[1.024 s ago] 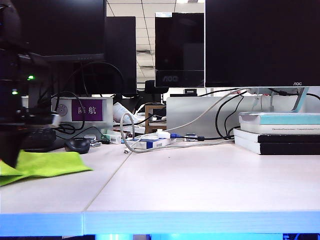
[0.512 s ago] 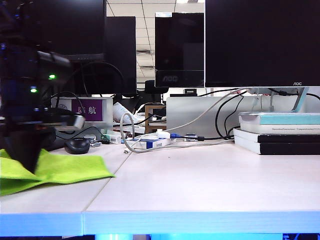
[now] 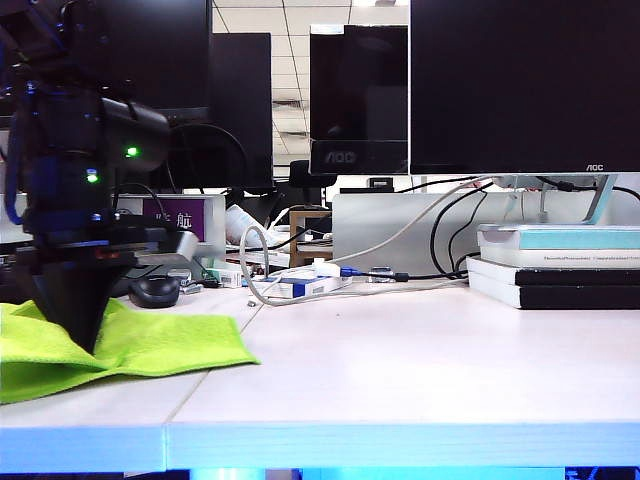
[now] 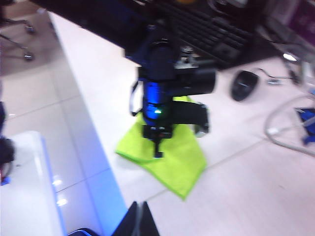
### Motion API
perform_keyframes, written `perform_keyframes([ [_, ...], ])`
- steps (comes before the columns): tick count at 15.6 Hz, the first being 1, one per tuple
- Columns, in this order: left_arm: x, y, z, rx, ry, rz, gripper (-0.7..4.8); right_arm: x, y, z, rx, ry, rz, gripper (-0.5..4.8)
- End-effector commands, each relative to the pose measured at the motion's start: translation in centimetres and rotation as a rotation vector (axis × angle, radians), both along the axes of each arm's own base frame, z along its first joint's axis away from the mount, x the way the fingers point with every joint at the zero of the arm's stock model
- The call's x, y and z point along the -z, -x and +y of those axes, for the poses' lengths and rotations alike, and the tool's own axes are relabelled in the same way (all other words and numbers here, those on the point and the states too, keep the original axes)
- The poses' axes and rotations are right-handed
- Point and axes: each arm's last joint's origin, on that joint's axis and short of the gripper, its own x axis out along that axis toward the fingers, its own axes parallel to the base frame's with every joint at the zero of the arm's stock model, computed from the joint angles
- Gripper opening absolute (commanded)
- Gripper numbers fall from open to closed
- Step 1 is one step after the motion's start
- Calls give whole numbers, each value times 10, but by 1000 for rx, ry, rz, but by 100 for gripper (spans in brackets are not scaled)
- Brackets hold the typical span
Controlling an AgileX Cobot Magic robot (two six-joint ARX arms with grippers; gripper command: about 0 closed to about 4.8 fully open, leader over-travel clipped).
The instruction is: Wipe the table from left to right using the rag.
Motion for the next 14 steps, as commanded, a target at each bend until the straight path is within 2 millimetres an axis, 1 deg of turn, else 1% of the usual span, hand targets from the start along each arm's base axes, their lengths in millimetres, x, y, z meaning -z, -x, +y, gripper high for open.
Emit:
perform_keyframes([
  [1,18,10,-15,28,34,88,-6,-1,1,-5,66,25,-19,-1],
  [4,18,16,-30,33,33,81,-6,4,3,-8,100,67,28,-1],
  [8,18,20,-43,50,47,59,-6,7,3,-10,173,98,65,-1],
  [10,18,20,-48,38,57,48,-6,9,3,-12,190,122,71,-1],
  [14,17,20,-50,25,77,45,-6,12,5,-15,229,127,141,-1],
])
